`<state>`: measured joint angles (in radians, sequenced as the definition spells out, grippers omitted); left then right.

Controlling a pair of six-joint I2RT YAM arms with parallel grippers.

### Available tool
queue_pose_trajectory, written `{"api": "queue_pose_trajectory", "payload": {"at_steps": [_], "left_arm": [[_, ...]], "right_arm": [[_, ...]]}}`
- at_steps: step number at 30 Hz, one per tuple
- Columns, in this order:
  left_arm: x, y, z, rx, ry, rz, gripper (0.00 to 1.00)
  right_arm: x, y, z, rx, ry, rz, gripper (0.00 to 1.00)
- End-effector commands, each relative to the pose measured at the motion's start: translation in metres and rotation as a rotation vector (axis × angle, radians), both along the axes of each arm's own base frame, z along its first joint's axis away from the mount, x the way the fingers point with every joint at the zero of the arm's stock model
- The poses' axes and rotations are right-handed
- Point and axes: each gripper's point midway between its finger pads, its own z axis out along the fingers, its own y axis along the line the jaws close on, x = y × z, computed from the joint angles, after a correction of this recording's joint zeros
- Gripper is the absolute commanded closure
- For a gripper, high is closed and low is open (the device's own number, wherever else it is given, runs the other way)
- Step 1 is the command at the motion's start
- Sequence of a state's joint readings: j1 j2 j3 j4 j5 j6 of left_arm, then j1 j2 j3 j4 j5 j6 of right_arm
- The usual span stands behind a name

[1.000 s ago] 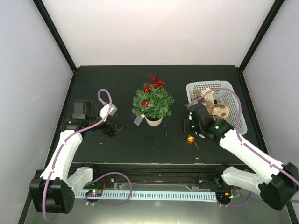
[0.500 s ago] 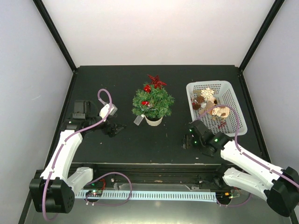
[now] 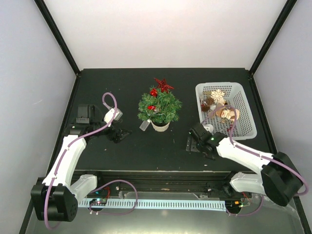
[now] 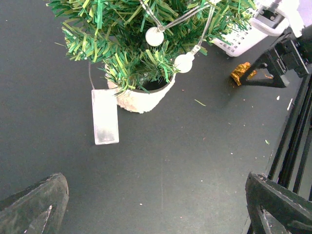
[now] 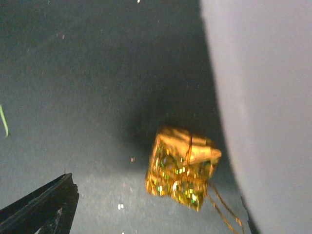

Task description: Decorate the small christmas tree

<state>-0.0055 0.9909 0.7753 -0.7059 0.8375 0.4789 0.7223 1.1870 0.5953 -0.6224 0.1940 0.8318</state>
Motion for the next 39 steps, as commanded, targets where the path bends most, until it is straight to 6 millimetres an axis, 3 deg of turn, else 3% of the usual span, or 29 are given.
{"api": "queue_pose_trajectory", "payload": {"at_steps": [1, 6, 13, 24, 31, 39], "left_arm": [[0.004, 0.002, 0.002, 0.004, -0.019, 0.004, 0.01], [0.003, 0.002, 0.003, 0.004, -0.02, 0.003, 0.01], [0.003, 0.001, 0.003, 0.0, -0.021, 0.0, 0.01], [0.002, 0.0, 0.004, -0.005, -0.021, -0.006, 0.01], [0.001, 0.0, 0.006, -0.007, -0.029, -0.008, 0.01], [0.0, 0.0, 0.007, -0.008, -0.033, -0.009, 0.01]], "right_arm": [[0.037, 0.005, 0.016, 0.016, -0.099, -0.05, 0.09], [0.046, 0.006, 0.021, 0.036, -0.111, -0.045, 0.18], [0.04, 0.005, 0.008, 0.02, -0.067, -0.029, 0.25], [0.031, -0.005, 0.004, -0.012, -0.041, -0.041, 0.27], [0.025, -0.017, 0.004, -0.038, -0.051, -0.071, 0.23], [0.017, -0.018, -0.008, -0.025, -0.021, -0.074, 0.26]]}}
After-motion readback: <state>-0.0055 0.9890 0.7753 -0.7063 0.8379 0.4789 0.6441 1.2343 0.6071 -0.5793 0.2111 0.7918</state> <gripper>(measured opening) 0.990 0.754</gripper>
